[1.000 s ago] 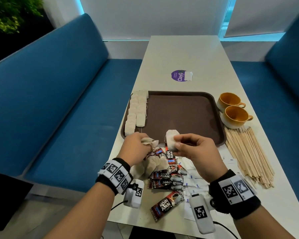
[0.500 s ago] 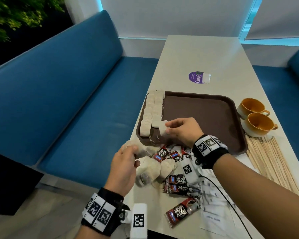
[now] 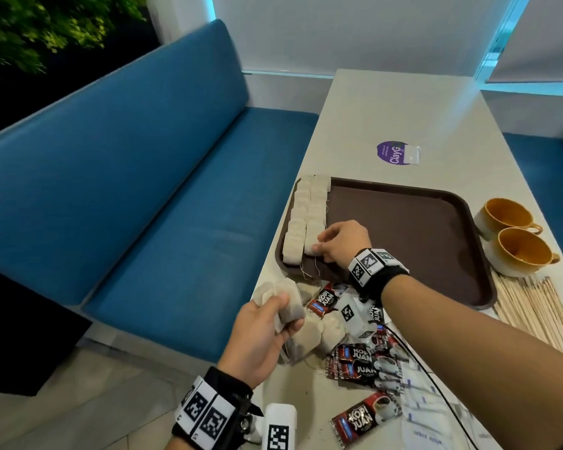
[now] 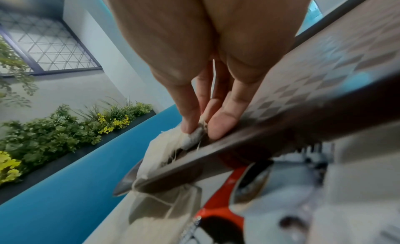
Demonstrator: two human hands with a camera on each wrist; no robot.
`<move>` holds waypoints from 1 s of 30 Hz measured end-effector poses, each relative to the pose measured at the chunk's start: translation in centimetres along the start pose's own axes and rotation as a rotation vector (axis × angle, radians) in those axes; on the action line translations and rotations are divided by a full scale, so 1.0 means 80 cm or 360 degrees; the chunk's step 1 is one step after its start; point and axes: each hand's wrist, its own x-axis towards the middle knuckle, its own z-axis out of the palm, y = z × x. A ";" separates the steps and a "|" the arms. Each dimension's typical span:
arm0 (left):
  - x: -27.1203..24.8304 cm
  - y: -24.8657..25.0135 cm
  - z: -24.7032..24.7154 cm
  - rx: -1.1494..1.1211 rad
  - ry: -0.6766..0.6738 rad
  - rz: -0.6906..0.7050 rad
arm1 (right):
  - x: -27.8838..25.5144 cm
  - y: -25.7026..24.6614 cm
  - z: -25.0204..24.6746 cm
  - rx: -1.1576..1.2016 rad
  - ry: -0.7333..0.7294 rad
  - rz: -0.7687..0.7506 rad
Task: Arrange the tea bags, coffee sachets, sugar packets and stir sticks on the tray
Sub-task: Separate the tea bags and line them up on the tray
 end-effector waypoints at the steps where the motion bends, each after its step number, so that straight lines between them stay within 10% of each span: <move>1: 0.001 -0.001 -0.002 -0.0004 0.0004 -0.0002 | 0.000 -0.001 0.001 -0.0011 -0.0001 0.0009; 13: -0.005 0.002 -0.008 -0.0081 -0.0068 0.0020 | -0.014 -0.006 -0.021 0.0030 0.0059 -0.0137; 30: -0.041 -0.007 0.019 0.0136 -0.0323 0.0244 | -0.221 0.032 -0.057 0.0650 -0.0340 -0.0574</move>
